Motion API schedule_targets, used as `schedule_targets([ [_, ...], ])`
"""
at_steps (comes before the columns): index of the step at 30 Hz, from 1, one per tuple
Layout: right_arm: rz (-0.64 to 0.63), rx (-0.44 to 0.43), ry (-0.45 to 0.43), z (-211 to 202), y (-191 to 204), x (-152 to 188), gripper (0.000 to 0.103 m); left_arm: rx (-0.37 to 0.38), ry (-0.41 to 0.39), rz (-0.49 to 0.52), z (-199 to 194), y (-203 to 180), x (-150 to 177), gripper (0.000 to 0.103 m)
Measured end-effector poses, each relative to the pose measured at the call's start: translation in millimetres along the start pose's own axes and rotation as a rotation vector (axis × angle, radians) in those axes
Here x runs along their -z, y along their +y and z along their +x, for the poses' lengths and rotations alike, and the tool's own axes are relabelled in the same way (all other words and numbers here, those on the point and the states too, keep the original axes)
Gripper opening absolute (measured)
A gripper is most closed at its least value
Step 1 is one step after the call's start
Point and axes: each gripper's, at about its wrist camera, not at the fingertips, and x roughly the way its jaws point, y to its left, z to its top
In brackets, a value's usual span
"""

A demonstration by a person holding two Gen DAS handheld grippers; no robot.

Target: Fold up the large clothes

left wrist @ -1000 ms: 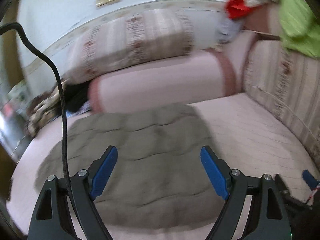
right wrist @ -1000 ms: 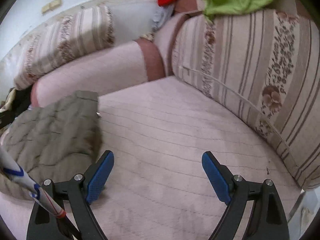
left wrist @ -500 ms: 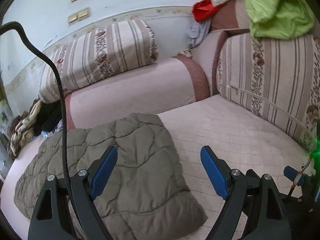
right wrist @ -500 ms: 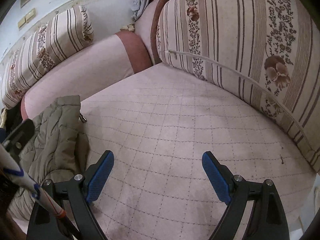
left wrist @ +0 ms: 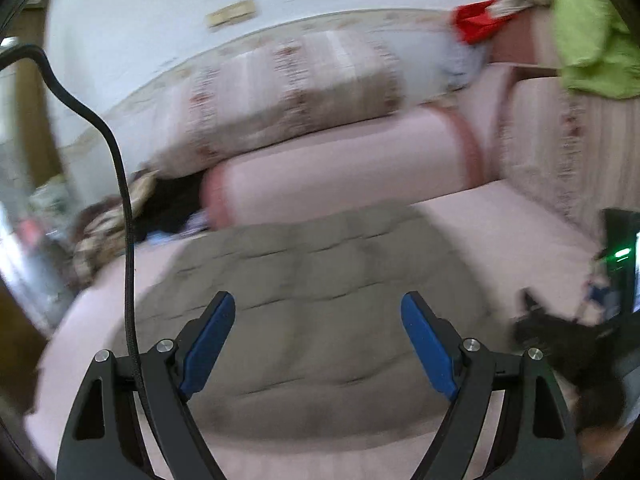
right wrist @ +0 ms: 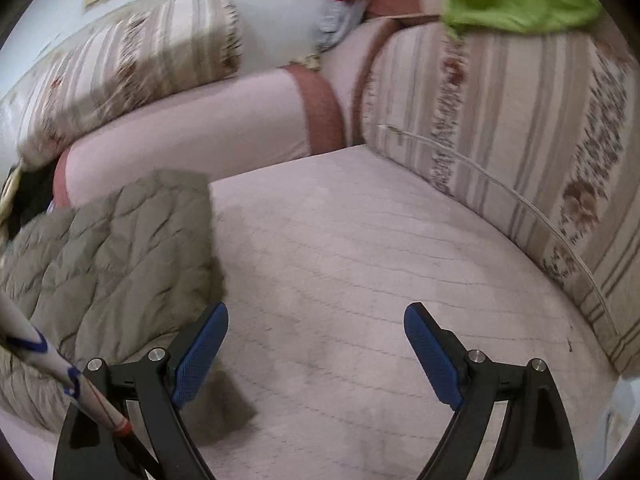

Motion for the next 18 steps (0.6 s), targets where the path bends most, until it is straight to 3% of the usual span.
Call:
schedule_targets([
  [6,-0.135,-0.027,-0.07,-21.4,52.4,7.3,0.093,-0.127,0.142,-0.116,-2.8,99.8,29.7,0.084],
  [10,-0.224,-0.045,-0.115,-37.1,85.2,22.9,0.093,-0.203,0.145,-0.13,-19.7,143.3,45.8,0.084],
  [14,-0.278,-0.063,-0.135,-54.8,111.2,42.1,0.093,-0.212,0.124,-0.197,-45.8,177.6,55.8,0.085],
  [18,-0.272,-0.122,-0.087,-69.5,127.5,62.3,0.093,-0.206,0.115,-0.22,-68.7,198.5,63.7,0.085],
])
